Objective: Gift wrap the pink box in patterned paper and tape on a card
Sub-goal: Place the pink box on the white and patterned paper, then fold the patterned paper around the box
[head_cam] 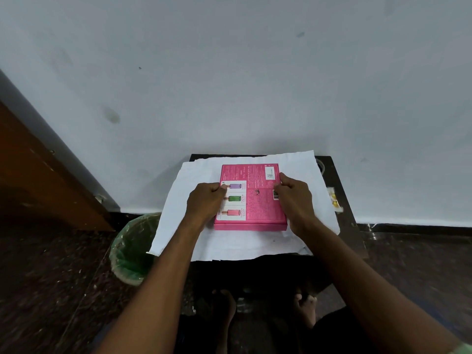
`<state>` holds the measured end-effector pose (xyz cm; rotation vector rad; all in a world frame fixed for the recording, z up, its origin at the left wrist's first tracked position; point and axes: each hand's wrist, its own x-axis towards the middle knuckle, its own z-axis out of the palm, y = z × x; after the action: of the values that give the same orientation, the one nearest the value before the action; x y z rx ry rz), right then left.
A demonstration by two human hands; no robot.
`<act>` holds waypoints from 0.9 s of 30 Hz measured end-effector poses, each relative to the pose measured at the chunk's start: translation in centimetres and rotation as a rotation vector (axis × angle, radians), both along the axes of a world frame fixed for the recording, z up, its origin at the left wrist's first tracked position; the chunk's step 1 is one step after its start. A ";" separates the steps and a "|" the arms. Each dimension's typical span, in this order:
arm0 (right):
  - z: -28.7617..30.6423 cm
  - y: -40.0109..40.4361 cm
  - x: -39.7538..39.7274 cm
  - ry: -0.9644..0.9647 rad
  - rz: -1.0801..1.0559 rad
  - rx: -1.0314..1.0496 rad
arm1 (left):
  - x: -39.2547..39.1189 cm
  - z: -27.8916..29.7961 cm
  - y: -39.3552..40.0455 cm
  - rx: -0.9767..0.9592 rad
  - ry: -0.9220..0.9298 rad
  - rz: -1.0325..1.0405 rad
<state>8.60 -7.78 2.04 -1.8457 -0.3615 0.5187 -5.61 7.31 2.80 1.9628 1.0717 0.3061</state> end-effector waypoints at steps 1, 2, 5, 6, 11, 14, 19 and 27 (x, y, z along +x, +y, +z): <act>-0.1 0.0 0.1 -0.011 0.007 -0.018 | 0.1 -0.1 0.1 0.037 0.012 0.000; -0.3 0.0 0.1 -0.020 0.022 -0.032 | 0.1 -0.1 0.0 0.063 0.012 0.006; -0.4 0.2 -0.2 -0.078 0.094 -0.067 | 0.2 -0.6 0.3 0.088 -0.015 0.046; -0.3 0.3 -0.3 -0.105 0.118 -0.085 | 0.2 -0.8 0.4 0.089 -0.018 0.063; -0.3 0.4 -0.6 -0.201 0.177 -0.204 | 0.4 -1.4 0.1 0.098 -0.033 0.122; -0.4 0.4 -0.6 -0.216 0.203 -0.247 | 0.6 -1.5 -0.3 0.138 -0.034 0.171; -0.8 0.6 -0.3 -0.322 0.201 -0.316 | 1.1 -1.1 -0.2 0.148 0.062 0.214; -0.6 0.9 -0.2 -0.390 0.260 -0.297 | 1.2 -0.7 -0.1 0.103 0.139 0.143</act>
<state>8.38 -6.89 1.44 -2.2056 -0.8313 0.3992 -4.40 7.23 2.10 2.0262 1.3126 0.3106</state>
